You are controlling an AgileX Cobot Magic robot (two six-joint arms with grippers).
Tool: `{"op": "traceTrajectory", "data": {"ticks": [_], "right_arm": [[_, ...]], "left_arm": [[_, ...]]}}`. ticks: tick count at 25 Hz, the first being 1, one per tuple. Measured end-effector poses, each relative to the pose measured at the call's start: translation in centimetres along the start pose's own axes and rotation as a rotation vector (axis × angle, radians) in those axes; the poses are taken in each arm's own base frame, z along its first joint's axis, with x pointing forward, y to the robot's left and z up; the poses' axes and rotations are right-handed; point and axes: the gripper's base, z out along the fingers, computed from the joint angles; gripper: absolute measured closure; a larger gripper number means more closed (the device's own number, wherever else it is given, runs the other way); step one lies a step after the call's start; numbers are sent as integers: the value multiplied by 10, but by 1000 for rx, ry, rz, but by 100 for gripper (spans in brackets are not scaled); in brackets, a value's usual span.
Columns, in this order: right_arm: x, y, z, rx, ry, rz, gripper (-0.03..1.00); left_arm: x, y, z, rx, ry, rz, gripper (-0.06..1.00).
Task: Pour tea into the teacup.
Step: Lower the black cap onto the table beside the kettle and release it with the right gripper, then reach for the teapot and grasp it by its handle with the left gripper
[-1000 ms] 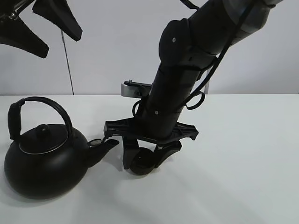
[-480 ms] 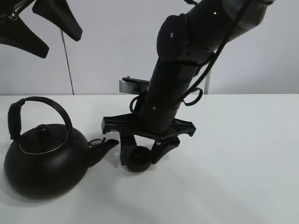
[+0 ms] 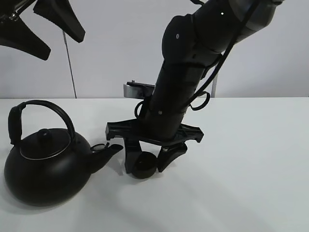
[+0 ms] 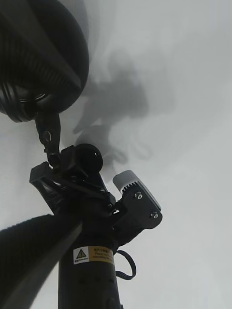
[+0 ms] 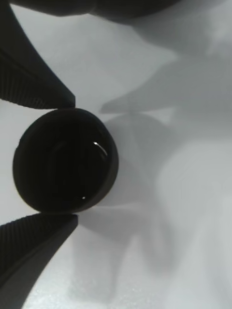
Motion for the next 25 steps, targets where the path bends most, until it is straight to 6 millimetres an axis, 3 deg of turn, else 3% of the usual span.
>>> {"op": "traceTrajectory", "data": {"ticks": [7,10,17,25], "right_arm": [[3,0,-2,2,30,-1,54],[0,1,-12,-4,7,-2,54],[-5,-3,-53,-14,-43,6,54],[0,-10,-112,40,-92,-53,54]], "left_arm": [[0,0,0,0,0,0,43],[0,0,0,0,0,0,43],[0,0,0,0,0,0,43],[0,0,0,0,0,0,43]]}}
